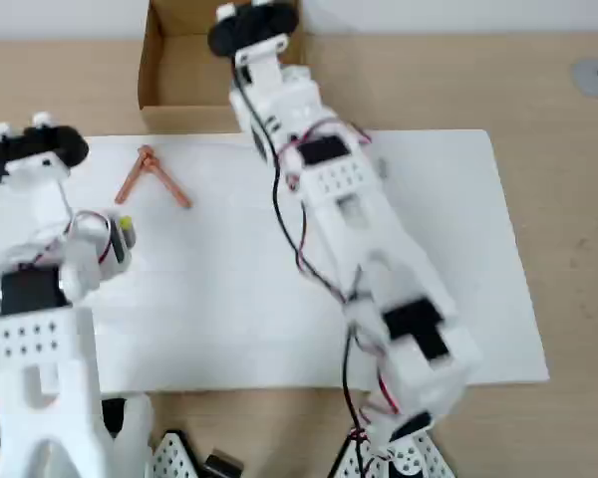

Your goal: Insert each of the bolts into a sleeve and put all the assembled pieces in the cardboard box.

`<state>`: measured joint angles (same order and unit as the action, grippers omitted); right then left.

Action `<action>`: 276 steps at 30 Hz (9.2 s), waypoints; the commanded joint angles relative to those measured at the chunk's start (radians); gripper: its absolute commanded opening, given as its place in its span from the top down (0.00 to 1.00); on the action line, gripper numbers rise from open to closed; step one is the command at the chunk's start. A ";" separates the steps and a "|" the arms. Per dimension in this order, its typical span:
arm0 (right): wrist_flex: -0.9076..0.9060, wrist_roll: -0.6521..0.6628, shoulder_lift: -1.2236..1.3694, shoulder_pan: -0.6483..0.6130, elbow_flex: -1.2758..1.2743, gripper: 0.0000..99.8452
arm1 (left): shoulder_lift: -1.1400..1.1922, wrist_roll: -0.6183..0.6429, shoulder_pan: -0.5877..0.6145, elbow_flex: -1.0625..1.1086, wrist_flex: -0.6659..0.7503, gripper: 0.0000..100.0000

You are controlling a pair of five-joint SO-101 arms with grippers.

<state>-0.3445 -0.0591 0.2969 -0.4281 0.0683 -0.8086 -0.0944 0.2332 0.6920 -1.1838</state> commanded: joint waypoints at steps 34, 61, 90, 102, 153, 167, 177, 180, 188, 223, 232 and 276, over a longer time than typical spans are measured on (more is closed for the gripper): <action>-0.428 0.064 1.099 0.114 1.521 0.87 | 1.208 0.193 -0.103 -1.045 0.015 0.83; -1.220 0.068 0.533 0.229 1.603 0.87 | 1.233 0.365 -0.040 -1.128 -0.255 0.83; -1.442 0.061 0.387 0.242 1.596 0.87 | 1.362 0.486 -0.055 -1.132 -0.037 0.83; -1.442 0.061 0.473 0.242 1.596 0.87 | 1.437 0.591 -0.150 -1.168 0.002 0.83; -1.419 0.061 0.529 0.240 1.330 0.87 | 1.627 -0.206 -0.089 -1.768 -0.571 0.99; -1.378 0.433 0.616 0.206 1.251 0.87 | 1.624 -0.068 -0.123 -1.746 -0.571 0.99; -1.401 0.657 0.611 0.213 1.224 0.87 | 1.136 -0.034 -0.204 -1.336 -0.559 0.99; -1.396 0.695 0.615 0.214 1.218 0.87 | 0.963 -0.032 -0.210 -1.174 -0.482 0.99; -1.304 0.789 0.628 0.208 1.207 0.81 | 0.613 -0.017 -0.210 -0.535 -0.095 0.99; -1.209 0.767 0.819 0.226 1.204 0.74 | 0.213 0.038 -0.201 0.155 0.407 0.99; -1.191 0.767 0.901 0.226 1.224 0.74 | 0.213 0.038 -0.201 0.157 0.407 0.99; -1.445 0.448 0.504 0.160 1.596 0.99 | 0.203 0.058 -0.212 0.196 0.434 0.99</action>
<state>-1.7760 0.4626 0.9659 -0.2516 1.6011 -0.5677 -0.0376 0.0338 0.8991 -0.7633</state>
